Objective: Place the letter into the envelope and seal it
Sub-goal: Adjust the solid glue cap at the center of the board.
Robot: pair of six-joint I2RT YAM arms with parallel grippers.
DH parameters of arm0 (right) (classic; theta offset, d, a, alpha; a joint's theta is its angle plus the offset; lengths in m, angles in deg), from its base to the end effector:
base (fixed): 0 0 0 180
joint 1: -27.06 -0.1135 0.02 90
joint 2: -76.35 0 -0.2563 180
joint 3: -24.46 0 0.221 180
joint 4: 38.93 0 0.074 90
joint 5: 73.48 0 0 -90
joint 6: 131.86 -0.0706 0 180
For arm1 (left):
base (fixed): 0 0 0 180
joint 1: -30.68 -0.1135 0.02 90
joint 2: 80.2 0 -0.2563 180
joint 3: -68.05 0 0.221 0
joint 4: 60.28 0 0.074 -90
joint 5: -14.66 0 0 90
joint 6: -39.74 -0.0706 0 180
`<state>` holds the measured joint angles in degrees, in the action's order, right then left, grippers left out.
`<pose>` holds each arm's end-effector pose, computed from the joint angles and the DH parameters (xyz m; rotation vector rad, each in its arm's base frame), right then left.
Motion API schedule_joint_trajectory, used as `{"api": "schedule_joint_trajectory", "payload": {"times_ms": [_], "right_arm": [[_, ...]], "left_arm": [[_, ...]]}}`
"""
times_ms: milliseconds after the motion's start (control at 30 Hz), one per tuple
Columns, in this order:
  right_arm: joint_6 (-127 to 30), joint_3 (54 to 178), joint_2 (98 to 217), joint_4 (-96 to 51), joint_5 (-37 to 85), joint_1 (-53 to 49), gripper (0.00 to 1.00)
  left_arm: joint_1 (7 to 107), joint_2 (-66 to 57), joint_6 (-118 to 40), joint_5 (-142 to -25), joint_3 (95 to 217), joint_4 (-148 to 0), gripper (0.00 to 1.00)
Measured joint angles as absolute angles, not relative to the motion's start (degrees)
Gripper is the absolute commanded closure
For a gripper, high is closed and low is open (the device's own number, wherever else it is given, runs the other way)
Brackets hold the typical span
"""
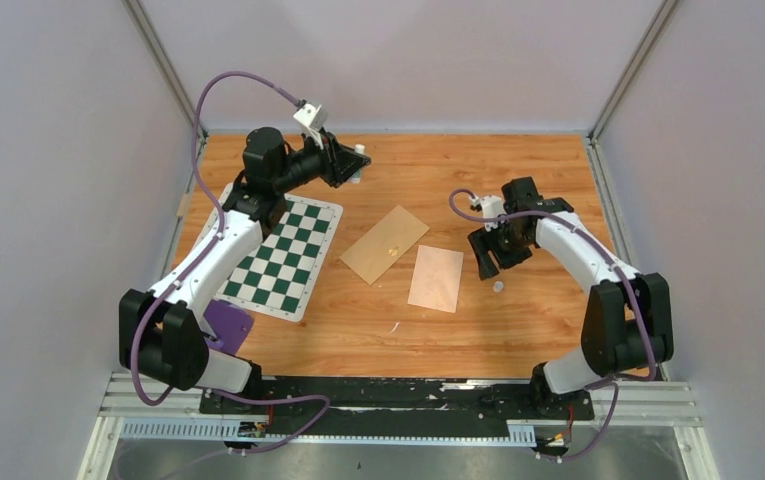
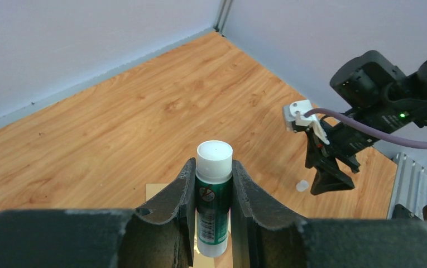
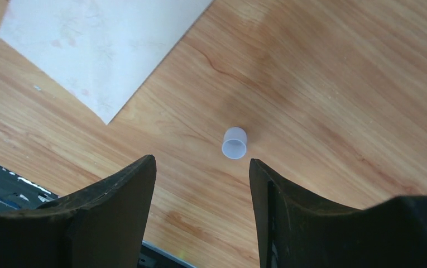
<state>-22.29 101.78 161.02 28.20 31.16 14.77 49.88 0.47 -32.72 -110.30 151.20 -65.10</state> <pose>0.2438 0.0714 0.2033 -0.8263 2.7141 0.3391 0.2993 -0.1471 0.3706 0.5141 1.6156 -0.9760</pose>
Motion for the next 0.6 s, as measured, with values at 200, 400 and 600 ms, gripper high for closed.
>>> {"api": "schedule_joint_trajectory", "payload": {"times_ms": [200,400,600], "right_arm": [[-24.72,101.65,167.92,27.72,28.23,15.86,0.43],[-25.96,101.32,172.51,26.76,27.13,15.88,0.54],[-27.1,101.32,174.57,26.71,27.03,15.88,0.68]], "left_arm": [[49.88,0.47,-32.74,-110.44,151.12,-65.34,1.0],[49.88,0.42,-32.87,-110.39,150.94,-66.65,1.0],[49.88,0.36,-32.87,-110.39,150.81,-67.59,1.0]]}}
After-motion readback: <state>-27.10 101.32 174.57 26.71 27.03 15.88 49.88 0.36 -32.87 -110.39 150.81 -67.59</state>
